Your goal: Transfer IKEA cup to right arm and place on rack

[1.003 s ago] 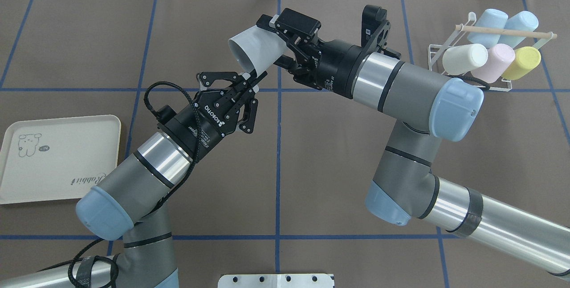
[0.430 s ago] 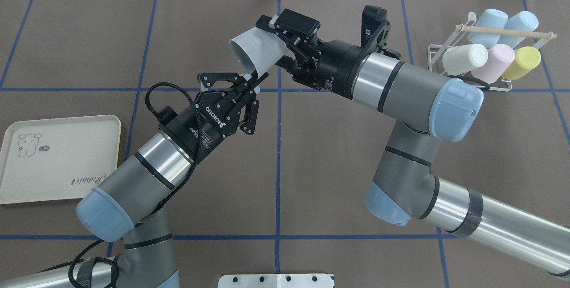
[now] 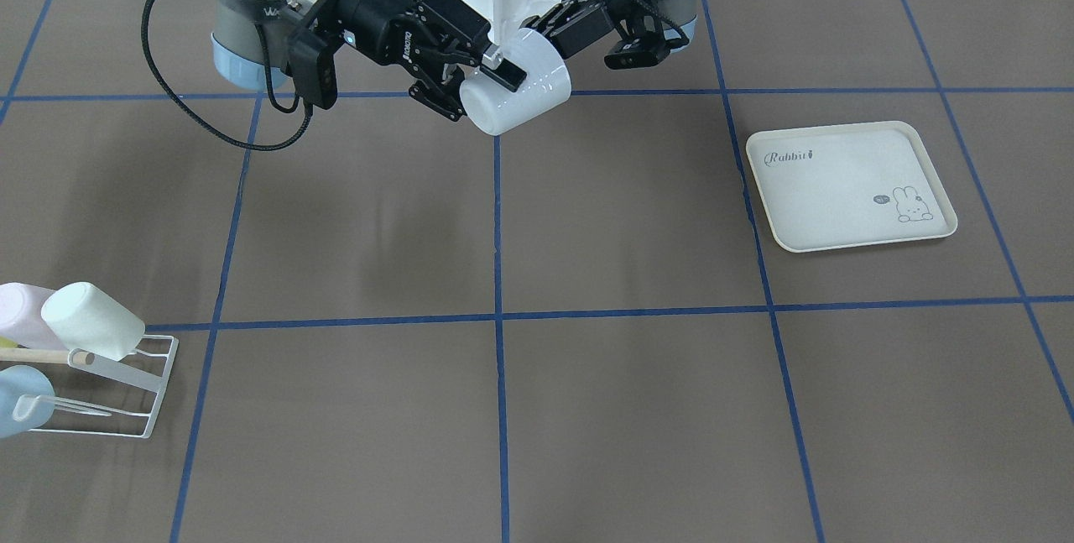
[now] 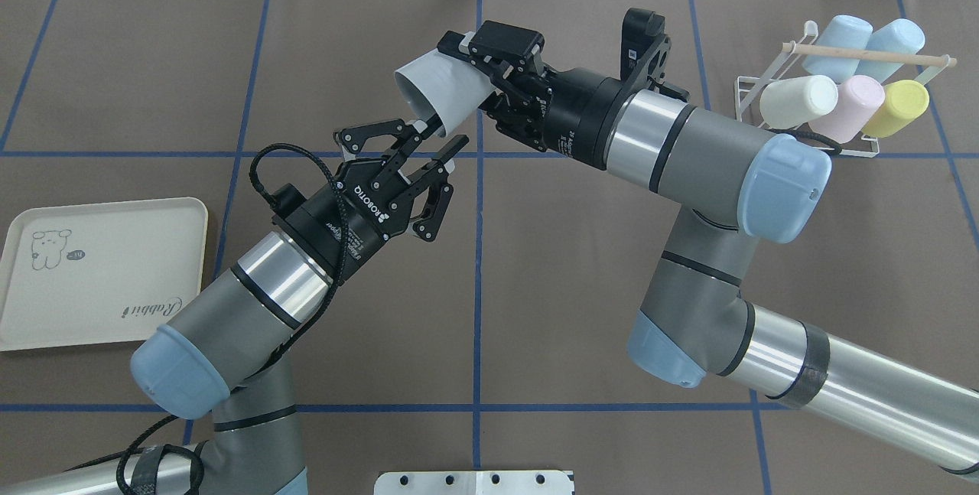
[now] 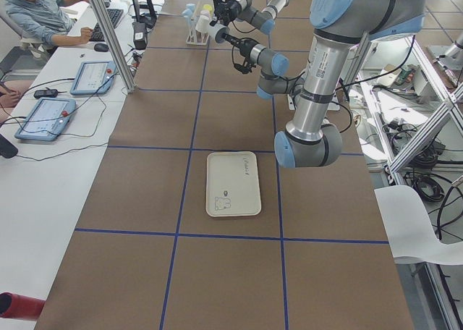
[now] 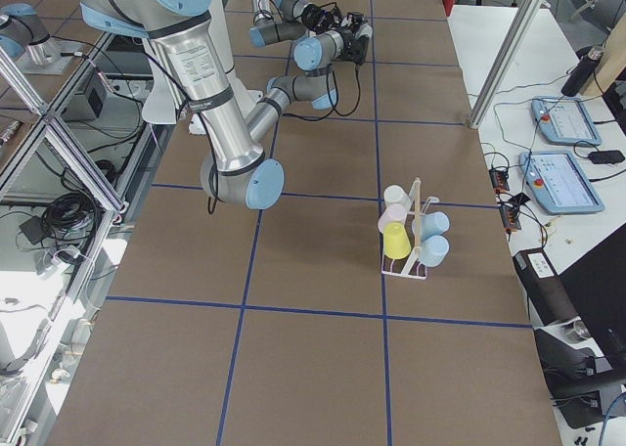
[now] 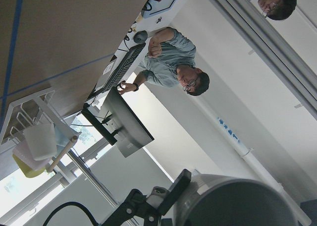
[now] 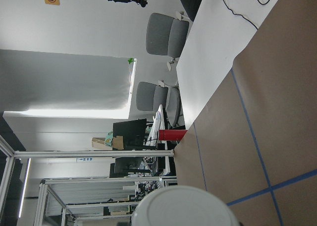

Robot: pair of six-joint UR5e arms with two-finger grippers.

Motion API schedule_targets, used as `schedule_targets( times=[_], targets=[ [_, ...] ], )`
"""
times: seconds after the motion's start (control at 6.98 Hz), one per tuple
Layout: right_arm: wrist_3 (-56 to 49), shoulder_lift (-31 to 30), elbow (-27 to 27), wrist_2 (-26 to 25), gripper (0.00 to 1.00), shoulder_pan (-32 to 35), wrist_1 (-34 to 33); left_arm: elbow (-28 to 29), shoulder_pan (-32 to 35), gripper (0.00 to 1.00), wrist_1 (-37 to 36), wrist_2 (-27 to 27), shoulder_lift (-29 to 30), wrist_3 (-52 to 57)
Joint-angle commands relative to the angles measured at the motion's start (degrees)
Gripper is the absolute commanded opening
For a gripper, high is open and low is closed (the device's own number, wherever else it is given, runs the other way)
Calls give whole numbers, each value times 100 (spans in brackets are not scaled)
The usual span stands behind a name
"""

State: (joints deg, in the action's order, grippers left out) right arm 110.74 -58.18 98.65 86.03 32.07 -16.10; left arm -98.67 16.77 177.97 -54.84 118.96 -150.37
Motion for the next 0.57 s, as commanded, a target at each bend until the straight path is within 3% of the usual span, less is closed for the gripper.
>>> schedule_targets(
  times=[0.0,0.43],
  targets=[
    [9,-9,-4,11,0,10,89,-38,2,100,1,0,4,324],
    [18,-79,-4,211,0,552,133,-352,54,100,18,-79,-232,690]
  ],
)
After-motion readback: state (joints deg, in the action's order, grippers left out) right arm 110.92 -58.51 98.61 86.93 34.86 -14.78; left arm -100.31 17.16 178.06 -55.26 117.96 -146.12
